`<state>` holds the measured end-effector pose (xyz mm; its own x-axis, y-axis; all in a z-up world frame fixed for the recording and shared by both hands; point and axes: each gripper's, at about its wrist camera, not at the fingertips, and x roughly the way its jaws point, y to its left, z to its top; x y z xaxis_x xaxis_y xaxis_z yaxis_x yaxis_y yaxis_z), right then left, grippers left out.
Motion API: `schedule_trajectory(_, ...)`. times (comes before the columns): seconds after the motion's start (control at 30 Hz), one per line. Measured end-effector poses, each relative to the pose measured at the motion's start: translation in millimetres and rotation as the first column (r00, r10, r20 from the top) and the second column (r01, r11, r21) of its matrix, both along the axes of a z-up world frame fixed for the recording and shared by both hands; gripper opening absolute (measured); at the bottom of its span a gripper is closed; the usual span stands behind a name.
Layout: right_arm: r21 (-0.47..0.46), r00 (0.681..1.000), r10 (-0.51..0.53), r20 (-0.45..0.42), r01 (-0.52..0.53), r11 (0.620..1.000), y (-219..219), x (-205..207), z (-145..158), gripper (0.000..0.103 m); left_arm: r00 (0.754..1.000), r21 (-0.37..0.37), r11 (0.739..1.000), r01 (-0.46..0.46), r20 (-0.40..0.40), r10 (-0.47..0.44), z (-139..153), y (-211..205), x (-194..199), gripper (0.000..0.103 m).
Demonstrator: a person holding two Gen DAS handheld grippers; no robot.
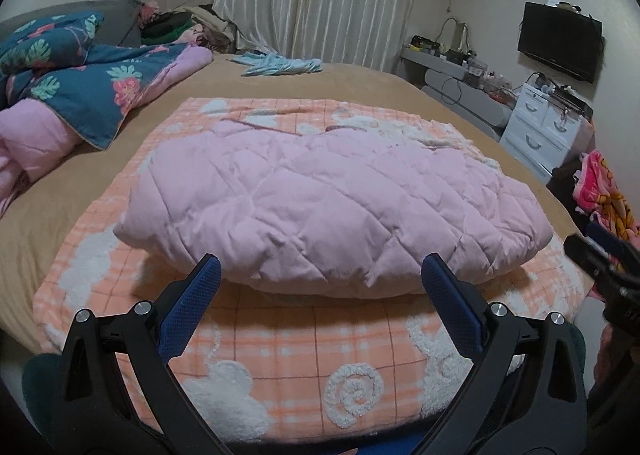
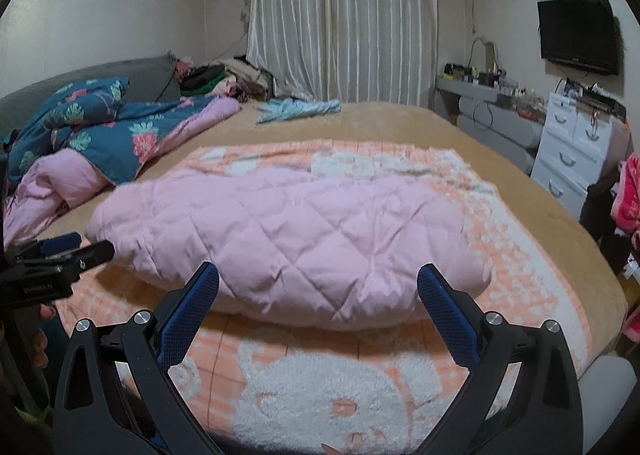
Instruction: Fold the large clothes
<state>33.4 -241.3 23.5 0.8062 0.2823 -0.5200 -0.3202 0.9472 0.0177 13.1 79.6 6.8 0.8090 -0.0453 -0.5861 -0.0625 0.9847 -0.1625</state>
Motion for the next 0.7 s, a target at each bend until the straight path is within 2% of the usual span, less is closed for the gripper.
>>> schedule_trajectory(0.27, 0.001, 0.996, 0.002, -0.094, -0.002, 1.000, 9.9, 8.1, -34.0, 0.099, 0.998, 0.003, 1.000, 0.021, -0.053, -0.021, -15.3, -5.5, 5.2, 0.094)
schedule_trajectory(0.7, 0.000, 0.995, 0.012, -0.098, -0.012, 1.000, 13.2, 6.9, -36.7, 0.099, 0.998, 0.019, 1.000, 0.012, -0.059, -0.011, -16.0, -8.7, 3.8, 0.094)
